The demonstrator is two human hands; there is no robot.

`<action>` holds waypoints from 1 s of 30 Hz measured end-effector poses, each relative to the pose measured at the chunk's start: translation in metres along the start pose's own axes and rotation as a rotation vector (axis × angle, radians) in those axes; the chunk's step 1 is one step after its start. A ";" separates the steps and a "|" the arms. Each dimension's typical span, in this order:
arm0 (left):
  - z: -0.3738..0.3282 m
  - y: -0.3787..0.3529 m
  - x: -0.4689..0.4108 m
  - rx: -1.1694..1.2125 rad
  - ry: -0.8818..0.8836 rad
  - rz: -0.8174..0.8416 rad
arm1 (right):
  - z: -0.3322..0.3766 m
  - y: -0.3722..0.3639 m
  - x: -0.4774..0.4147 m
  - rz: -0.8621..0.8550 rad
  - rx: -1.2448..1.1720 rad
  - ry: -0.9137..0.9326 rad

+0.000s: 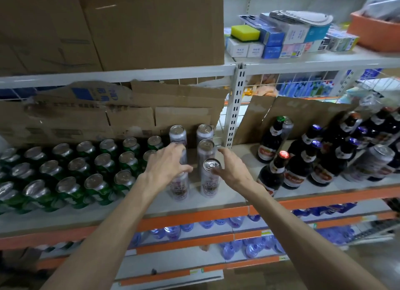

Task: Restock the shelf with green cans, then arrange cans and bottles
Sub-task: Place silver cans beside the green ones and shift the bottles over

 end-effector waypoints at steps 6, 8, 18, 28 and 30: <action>-0.102 0.038 -0.034 0.089 -0.200 -0.114 | -0.005 0.064 0.022 -0.310 0.086 0.099; -0.139 0.044 -0.045 0.141 -0.231 -0.120 | -0.012 0.101 0.034 -0.457 0.133 0.092; -0.334 0.044 -0.072 0.270 -0.456 -0.084 | -0.187 0.264 0.134 -0.785 0.180 -0.290; -0.451 0.018 -0.095 0.263 -0.417 -0.014 | -0.308 0.340 0.153 -0.700 0.164 -0.363; -0.455 0.016 -0.100 0.254 -0.401 -0.004 | -0.319 0.340 0.141 -0.665 0.135 -0.364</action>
Point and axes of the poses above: each hand's wrist, its own x-axis away from the middle knuckle, its own y-axis out of the back of the hand, z = x × y, the point moved 3 cm from there along -x, towards the middle knuckle, and after that the axes turned 4 degrees about -x, right-handed, at the moved point
